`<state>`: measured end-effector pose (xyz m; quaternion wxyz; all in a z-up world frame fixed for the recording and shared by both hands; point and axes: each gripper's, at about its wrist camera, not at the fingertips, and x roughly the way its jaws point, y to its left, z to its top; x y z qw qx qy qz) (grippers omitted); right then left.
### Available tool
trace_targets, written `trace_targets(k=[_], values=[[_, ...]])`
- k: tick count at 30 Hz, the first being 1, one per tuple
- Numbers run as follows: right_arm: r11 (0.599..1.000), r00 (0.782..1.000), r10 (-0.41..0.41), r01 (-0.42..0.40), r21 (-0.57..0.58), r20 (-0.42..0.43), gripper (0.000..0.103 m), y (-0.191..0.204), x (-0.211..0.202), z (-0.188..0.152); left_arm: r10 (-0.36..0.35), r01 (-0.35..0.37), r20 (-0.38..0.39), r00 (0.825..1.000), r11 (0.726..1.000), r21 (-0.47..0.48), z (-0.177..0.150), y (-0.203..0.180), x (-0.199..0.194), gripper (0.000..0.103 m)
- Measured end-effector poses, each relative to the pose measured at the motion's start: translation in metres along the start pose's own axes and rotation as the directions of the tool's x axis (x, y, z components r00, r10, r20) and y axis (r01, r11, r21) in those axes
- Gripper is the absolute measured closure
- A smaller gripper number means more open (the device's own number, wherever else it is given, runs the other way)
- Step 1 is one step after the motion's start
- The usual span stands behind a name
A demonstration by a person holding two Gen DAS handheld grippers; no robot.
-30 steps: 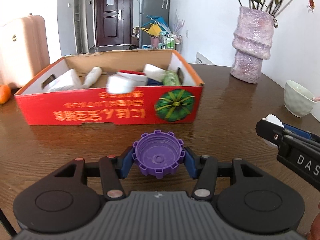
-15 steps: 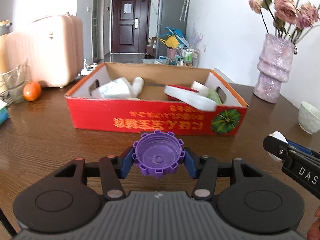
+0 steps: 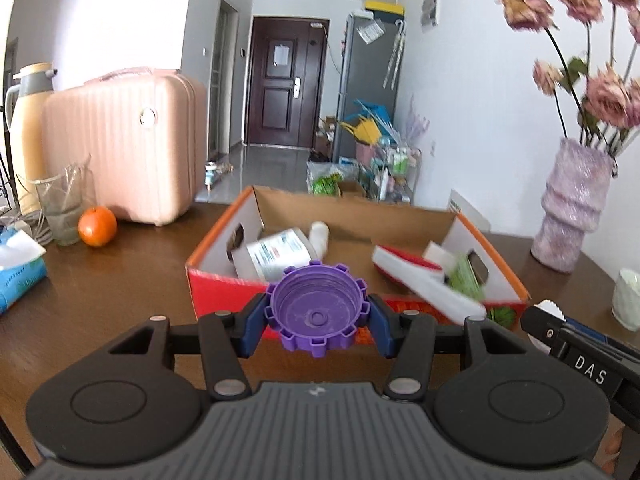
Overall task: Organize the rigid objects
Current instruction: 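Carry the purple cap and the white cap over the red box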
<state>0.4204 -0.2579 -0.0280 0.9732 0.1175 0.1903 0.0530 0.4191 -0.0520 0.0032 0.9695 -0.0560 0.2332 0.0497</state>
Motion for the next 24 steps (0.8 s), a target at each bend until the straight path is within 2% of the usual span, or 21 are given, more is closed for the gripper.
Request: trace_targets(k=[24], values=[[0.999,1.000,0.023,-0.022,-0.030,0.011,0.064,0.021,0.094,0.035,0.043,-0.043,0.049,0.998,0.999,0.003,0.048,0.011,0.081,0.049]])
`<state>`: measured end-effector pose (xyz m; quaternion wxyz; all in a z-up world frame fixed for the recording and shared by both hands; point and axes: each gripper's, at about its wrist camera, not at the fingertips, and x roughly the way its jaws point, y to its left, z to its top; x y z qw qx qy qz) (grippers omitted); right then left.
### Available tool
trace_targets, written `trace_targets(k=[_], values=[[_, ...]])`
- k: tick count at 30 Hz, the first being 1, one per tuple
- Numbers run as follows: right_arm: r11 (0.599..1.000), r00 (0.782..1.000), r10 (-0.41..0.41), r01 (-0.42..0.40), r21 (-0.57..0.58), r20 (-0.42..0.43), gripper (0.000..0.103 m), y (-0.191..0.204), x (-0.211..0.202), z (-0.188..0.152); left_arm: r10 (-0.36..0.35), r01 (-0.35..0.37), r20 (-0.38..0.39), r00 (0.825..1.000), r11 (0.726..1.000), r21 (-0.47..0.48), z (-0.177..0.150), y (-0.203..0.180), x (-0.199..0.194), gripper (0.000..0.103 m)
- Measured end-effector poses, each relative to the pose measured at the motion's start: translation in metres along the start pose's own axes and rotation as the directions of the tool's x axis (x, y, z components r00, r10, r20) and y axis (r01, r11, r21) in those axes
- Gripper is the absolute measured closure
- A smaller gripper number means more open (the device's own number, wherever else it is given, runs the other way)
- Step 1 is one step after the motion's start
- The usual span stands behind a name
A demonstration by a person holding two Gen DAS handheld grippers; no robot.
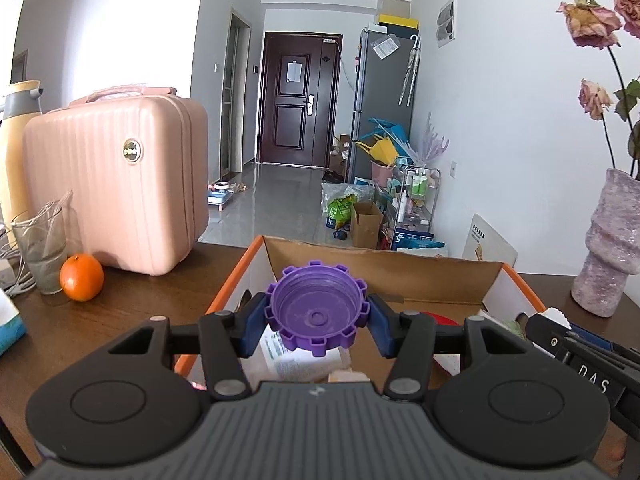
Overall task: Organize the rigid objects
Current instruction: 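Carry the purple cap and the white cap over the red box, then open the left tool to drop the purple cap while the right tool releases the white cap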
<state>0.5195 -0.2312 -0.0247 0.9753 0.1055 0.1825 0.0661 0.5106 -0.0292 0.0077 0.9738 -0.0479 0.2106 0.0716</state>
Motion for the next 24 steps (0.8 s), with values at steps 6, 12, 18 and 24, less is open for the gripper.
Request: trace_targets(k=[6,12,18,24], values=[[1.000,1.000,-0.002,0.001,-0.026,-0.011,0.064,0.003,0.018,0.007,0.012,-0.012,0.004,1.000,1.000,0.020,0.006,-0.001,0.020,0.049],[0.999,1.000,-0.008,0.007,-0.048,-0.021,0.063,0.006,0.031,0.010,0.025,-0.025,0.003,1.000,0.999,0.034,0.010,-0.001,0.038,0.049],[0.997,0.998,-0.040,0.036,-0.072,-0.055,0.039,0.008,0.034,0.011,0.015,-0.015,-0.002,1.000,1.000,0.019,0.012,0.006,0.041,0.007],[0.996,0.998,-0.064,0.062,-0.067,-0.023,0.000,0.006,0.025,0.014,0.029,-0.029,0.020,0.999,0.999,0.017,0.014,0.009,0.037,0.000]])
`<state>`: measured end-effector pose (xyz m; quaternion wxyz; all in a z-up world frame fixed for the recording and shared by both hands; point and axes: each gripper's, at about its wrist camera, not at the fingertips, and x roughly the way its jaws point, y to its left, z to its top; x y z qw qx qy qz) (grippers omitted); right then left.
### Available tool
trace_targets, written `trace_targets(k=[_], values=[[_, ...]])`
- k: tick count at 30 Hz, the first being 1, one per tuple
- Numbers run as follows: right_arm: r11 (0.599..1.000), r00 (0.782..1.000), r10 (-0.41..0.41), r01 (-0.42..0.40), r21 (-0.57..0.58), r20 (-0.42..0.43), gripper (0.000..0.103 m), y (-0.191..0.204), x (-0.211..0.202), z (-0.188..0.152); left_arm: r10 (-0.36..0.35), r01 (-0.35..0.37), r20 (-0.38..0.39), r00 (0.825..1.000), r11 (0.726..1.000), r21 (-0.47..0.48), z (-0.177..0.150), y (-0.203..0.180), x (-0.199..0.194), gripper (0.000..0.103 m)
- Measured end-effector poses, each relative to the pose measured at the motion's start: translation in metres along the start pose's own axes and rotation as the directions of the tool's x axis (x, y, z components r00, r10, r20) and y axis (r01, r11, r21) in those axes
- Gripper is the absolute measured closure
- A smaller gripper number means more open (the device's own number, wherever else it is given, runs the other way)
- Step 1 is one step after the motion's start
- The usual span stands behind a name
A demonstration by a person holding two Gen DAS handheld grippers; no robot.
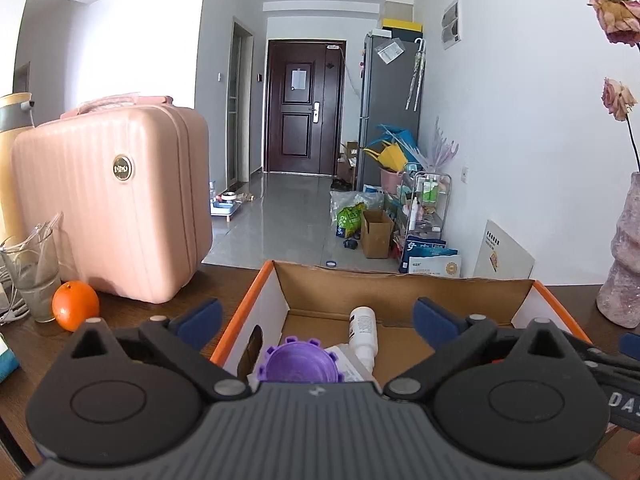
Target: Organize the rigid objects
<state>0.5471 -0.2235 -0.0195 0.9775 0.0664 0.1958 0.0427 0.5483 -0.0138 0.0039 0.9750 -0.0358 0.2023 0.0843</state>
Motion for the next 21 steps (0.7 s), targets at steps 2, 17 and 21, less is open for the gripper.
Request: trace_targets(k=[2,17,21], values=[[1.000,1.000,-0.004,0.004,0.002,0.004,0.000,-0.001,-0.001,0.001,0.001,-0.001,-0.007,1.000,1.000,0.005,0.000,0.000,0.001,0.000],[1.000,1.000,0.000,0.000,-0.024,0.031,0.000,0.005,-0.032,0.004,-0.033,0.032,0.020,0.999,0.999,0.033,0.002,0.012,-0.037,0.000],[1.000,0.999,0.006,-0.005,-0.022,0.042,0.000,0.005,-0.057,0.001,-0.039,0.037,0.045,0.998,0.998,0.044,-0.001,0.017,-0.067,0.000]])
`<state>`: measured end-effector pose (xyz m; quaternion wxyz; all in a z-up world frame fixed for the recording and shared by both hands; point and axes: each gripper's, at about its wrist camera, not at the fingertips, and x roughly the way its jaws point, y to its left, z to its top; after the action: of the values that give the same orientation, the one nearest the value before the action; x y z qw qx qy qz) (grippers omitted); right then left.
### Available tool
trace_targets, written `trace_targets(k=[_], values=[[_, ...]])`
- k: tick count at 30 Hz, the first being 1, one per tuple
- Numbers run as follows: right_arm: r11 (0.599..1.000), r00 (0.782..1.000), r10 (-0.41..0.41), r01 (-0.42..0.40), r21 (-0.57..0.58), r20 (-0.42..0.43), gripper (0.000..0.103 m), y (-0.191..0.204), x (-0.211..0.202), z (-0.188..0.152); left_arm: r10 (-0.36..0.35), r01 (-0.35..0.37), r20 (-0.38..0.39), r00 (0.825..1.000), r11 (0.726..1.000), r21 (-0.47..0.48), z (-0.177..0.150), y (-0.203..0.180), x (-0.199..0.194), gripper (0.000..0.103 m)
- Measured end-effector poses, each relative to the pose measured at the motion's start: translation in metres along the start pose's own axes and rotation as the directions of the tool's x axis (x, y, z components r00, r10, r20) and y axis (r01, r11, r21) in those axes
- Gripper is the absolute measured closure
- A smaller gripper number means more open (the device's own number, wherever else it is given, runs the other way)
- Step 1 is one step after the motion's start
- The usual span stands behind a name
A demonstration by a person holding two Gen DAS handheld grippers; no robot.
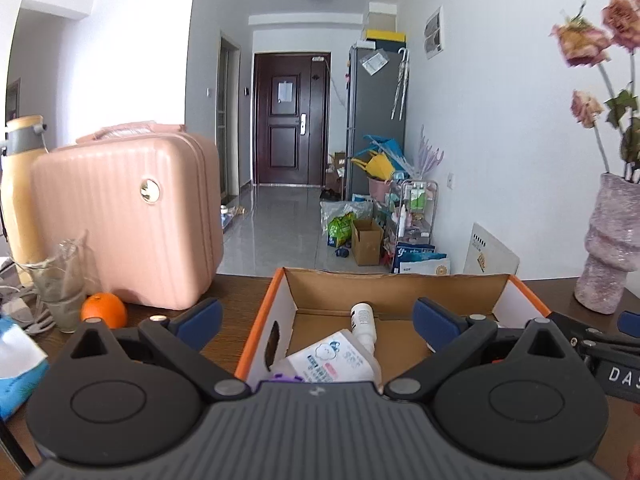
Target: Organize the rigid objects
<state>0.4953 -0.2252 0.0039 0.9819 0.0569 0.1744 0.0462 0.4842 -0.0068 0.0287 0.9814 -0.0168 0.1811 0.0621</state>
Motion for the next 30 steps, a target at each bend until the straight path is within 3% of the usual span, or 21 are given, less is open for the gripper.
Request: trace_targets(k=[14,21,30], values=[[0.999,0.997,0.048,-0.047,-0.022,0.053,0.000,0.006,-0.131,-0.028,-0.004,0.002,0.057,0.998,0.999,0.037,-0.035,0.034,-0.137,0.000],[0.997,0.994,0.063,-0.059,-0.047,0.086,0.000,0.007,-0.215,-0.059,-0.009,0.004,0.077,0.997,0.998,0.062,-0.071,0.051,-0.215,0.000],[0.995,0.996,0.064,-0.059,-0.074,0.055,0.000,0.010,-0.293,-0.108,-0.001,-0.001,0.042,0.999,0.999,0.053,-0.119,0.068,-0.283,0.000]])
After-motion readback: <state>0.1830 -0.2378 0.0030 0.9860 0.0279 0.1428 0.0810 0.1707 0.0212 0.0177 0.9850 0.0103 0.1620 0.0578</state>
